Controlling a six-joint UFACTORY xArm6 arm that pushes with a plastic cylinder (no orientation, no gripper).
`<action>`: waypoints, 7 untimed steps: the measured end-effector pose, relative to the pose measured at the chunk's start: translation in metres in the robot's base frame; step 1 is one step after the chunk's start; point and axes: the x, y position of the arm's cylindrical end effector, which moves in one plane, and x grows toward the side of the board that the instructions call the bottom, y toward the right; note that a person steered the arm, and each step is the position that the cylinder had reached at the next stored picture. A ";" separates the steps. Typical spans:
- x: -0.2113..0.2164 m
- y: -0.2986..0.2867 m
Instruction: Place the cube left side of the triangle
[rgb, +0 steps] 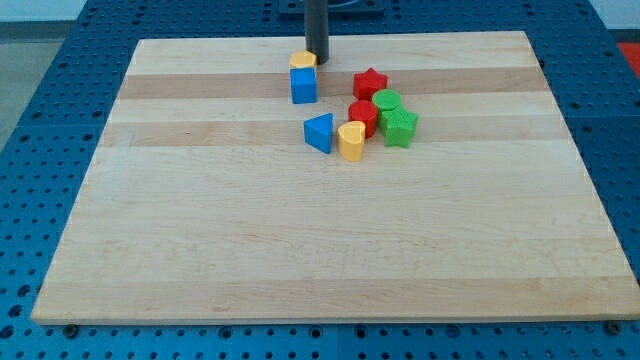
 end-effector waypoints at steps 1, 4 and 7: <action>0.000 -0.010; 0.040 -0.010; 0.086 -0.010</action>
